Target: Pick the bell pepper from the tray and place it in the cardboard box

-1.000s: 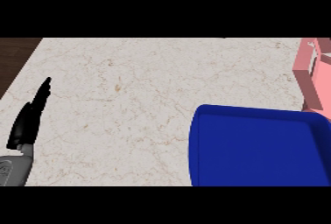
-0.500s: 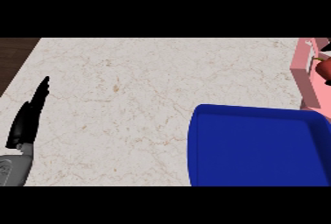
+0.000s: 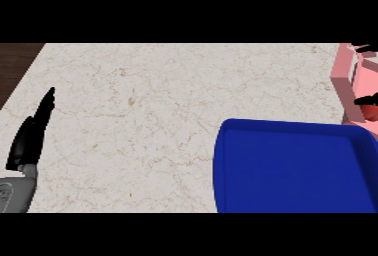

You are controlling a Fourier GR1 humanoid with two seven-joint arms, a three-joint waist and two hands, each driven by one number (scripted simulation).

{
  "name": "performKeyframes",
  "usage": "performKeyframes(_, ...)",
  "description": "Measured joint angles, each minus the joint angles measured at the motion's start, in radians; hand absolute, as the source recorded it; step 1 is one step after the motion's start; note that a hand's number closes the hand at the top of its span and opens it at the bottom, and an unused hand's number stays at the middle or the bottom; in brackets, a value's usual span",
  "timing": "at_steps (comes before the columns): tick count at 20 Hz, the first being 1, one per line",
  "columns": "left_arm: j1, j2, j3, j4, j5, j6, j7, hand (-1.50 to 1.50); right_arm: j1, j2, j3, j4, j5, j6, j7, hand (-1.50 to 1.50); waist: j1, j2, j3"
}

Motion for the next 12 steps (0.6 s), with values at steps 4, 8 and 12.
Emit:
performKeyframes(4,0.001,0.002,0.002,-0.006,0.002,-0.006,0.01,0.0,-0.029,-0.018,-0.062,0.017,-0.063,0.02,-0.002,-1.5,-0.001,0.0,0.001)
performKeyframes(8,0.011,0.004,0.007,-0.003,0.0,-0.004,-0.003,0.0,-0.05,-0.058,-0.138,0.045,-0.139,0.063,0.026,-1.5,-0.003,0.003,0.001)
performKeyframes(12,0.009,0.004,0.01,-0.003,0.001,-0.005,-0.009,0.0,-0.06,-0.106,-0.188,0.062,-0.192,0.11,0.063,-1.5,0.0,0.007,0.002)
